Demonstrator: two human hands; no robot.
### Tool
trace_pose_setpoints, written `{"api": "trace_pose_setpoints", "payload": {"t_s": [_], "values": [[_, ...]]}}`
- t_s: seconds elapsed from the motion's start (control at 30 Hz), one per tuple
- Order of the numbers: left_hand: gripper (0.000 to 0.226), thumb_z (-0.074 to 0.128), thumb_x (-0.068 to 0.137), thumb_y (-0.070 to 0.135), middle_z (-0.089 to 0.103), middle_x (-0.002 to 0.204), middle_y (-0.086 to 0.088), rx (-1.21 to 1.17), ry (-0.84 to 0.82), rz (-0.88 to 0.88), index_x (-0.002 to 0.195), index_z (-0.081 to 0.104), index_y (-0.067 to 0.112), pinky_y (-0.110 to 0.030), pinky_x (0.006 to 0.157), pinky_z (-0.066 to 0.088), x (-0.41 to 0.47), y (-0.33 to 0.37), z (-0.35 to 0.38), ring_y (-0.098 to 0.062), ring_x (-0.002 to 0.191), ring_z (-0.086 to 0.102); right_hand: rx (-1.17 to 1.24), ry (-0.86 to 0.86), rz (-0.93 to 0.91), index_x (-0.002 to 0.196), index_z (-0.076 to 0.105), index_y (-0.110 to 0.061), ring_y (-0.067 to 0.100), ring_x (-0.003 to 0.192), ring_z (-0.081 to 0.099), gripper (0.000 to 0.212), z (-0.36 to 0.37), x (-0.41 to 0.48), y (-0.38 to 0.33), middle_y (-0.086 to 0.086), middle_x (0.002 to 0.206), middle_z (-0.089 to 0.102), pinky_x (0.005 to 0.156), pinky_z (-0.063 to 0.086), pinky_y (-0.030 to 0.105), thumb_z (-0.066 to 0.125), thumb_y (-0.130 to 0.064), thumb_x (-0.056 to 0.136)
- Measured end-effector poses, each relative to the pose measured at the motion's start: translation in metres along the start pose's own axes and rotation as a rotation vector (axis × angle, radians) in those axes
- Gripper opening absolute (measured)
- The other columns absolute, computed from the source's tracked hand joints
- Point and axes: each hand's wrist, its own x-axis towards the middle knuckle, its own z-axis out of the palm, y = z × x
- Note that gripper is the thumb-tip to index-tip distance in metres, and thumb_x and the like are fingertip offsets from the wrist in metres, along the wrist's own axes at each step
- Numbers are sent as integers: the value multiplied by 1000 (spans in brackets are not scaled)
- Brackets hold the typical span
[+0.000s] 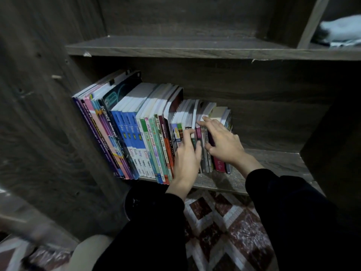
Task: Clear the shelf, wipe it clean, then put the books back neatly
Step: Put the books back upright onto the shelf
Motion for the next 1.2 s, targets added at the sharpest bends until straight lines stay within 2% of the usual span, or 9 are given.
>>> {"api": "trace_pose_setpoints", "payload": {"t_s": [0.07, 0.23, 0.4, 0.47, 0.57, 0.7, 0.83, 0.93, 1.2], "values": [[24, 50, 96, 11, 59, 64, -5, -29, 54, 1, 117, 39, 16, -32, 42, 41, 5, 2, 0, -16, 47, 52, -9, -2, 0, 144, 23, -39, 10, 144, 16, 69, 0, 0, 0, -13, 157, 15, 98, 41, 46, 57, -19, 88], [33, 57, 91, 12, 64, 69, -6, 38, 186, 107, 121, 47, 24, -38, 48, 55, -12, -1, -15, -20, 55, 62, -11, 9, -11, 144, 25, -38, 10, 144, 17, 71, 0, 0, 1, -13, 157, 17, 94, 43, 44, 56, -16, 85], [65, 51, 97, 14, 62, 64, -6, 47, -135, -152, 149, 17, 35, -33, 46, 52, -15, 11, -21, -17, 45, 54, -22, 0, -22, 145, 26, -35, 11, 142, 23, 67, -7, -2, -5, -11, 156, 20, 96, 42, 40, 54, -17, 86], [64, 49, 97, 9, 61, 66, -2, 29, -177, -191, 149, 21, 35, -28, 46, 51, -16, 24, -31, -13, 48, 54, -40, 9, -28, 145, 24, -36, 15, 136, 34, 69, -10, -2, -7, -9, 155, 26, 91, 44, 37, 53, -18, 84], [61, 50, 94, 2, 64, 79, -2, 0, -236, -236, 143, 33, 33, -38, 58, 59, -19, 43, -67, -18, 67, 67, -114, -8, -48, 147, 6, -47, 22, 124, 49, 82, -12, 2, -10, -4, 155, 26, 81, 47, 35, 50, -22, 83], [57, 55, 88, -2, 66, 79, -4, 109, -295, -202, 134, 43, 29, -45, 57, 57, -26, 66, -118, -24, 70, 69, -220, -85, -68, 145, 2, -54, 26, 135, 38, 81, -10, 8, -19, 6, 158, 17, 92, 44, 41, 48, -29, 84], [53, 58, 88, 1, 60, 67, -1, 162, -201, -149, 130, 48, 30, -27, 48, 54, -25, 84, -145, -17, 52, 61, -234, -115, -38, 148, 6, -45, 28, 139, 30, 76, -9, 8, -25, 9, 159, 13, 96, 41, 44, 49, -32, 86], [52, 60, 88, 4, 55, 59, -4, 184, -143, -105, 132, 47, 30, -11, 40, 39, -16, 89, -152, -9, 45, 49, -232, -93, -38, 147, 12, -43, 30, 136, 35, 70, -9, 8, -27, 10, 157, 17, 93, 44, 45, 48, -32, 88], [55, 60, 87, 0, 48, 49, 6, 223, -152, -71, 134, 48, 25, -8, 37, 34, 2, 89, -151, -3, 36, 45, -189, -7, -12, 142, 24, -42, 25, 132, 40, 53, -12, -4, -15, 4, 156, 21, 92, 46, 48, 47, -41, 95]]}}
